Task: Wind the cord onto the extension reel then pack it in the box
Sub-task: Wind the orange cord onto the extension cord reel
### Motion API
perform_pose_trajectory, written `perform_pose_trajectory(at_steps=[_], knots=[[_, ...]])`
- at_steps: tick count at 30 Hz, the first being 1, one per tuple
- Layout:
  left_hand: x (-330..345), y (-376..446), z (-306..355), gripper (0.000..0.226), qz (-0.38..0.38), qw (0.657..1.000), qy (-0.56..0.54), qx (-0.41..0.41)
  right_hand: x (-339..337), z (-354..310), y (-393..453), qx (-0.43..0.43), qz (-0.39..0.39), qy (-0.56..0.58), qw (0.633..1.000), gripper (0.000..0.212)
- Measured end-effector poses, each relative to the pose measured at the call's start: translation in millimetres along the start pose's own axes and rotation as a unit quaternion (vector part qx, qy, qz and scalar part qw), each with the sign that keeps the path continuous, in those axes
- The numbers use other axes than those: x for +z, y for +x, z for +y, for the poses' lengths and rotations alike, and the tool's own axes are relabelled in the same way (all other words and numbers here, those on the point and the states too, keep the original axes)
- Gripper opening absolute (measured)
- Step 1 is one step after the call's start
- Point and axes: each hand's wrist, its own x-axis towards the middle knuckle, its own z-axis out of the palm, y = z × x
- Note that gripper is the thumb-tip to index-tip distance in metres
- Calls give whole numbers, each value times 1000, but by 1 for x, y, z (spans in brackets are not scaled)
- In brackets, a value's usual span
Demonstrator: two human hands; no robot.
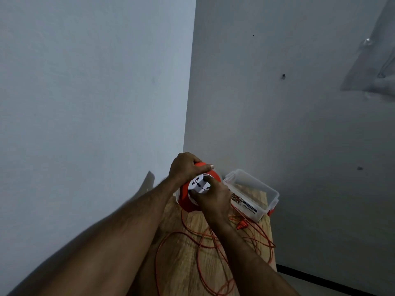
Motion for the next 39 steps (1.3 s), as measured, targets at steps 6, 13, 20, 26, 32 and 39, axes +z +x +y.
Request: perform_pose_trajectory(at_steps=[6,13,20,26,32,39], knots=[[7,-4,9,56,40,999,28,12,12,-18,11,438,63,282,851,81],[2,-4,-4,55,48,998,18,-38,-7,-43,25,561,29,604,565,53],[-10,4,-11,59,36,998,4,-43,-18,-25,-10,154,42,73,984,28],[-1,0,-3,43,32,998,-22,-44,-7,-17,-8,-71,-55,-199,976,67],[3,2,-1,49,32,999,-23,-15,-3,-7,4,-53,-56,-143,987,64],[0,-2,-2,50,24,1000,-12,-9,1,-9,4,112,33,78,990,50]])
